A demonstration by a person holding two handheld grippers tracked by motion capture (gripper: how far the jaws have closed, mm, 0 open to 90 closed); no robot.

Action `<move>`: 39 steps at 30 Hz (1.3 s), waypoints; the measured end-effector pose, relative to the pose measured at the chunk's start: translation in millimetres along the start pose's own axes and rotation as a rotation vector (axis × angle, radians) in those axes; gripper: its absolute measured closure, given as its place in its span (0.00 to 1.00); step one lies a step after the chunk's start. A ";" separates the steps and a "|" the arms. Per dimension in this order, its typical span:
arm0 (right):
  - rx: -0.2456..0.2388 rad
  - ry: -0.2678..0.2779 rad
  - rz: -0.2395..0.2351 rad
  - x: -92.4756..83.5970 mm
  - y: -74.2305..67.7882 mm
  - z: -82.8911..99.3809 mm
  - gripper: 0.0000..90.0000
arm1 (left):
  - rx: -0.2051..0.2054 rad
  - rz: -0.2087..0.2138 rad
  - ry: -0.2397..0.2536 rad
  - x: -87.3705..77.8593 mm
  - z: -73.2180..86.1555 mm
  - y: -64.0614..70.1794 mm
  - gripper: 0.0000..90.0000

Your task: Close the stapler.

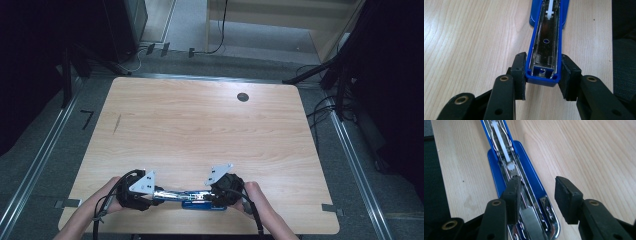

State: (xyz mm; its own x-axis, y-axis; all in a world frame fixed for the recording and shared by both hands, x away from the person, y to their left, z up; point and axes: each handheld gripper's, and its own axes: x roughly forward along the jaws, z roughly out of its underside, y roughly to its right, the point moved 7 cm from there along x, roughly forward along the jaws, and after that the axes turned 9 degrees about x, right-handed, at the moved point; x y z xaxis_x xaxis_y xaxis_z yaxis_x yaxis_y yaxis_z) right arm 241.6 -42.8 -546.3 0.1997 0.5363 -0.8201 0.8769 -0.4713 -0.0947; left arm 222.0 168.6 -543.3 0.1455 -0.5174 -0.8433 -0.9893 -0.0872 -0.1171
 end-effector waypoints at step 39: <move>-0.048 0.201 -0.042 22.4 -53.4 -44.8 1.00 | -0.048 -0.008 0.087 -9.3 -6.6 1.8 0.64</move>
State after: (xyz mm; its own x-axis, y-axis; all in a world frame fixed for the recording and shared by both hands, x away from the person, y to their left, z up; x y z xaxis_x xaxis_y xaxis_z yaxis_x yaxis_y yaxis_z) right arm 218.8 25.7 -534.3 0.2414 0.6863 -0.6861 0.9054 -0.4138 -0.0954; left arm 218.9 167.6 -532.3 0.1560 -0.5884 -0.7934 -0.9866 -0.1311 -0.0968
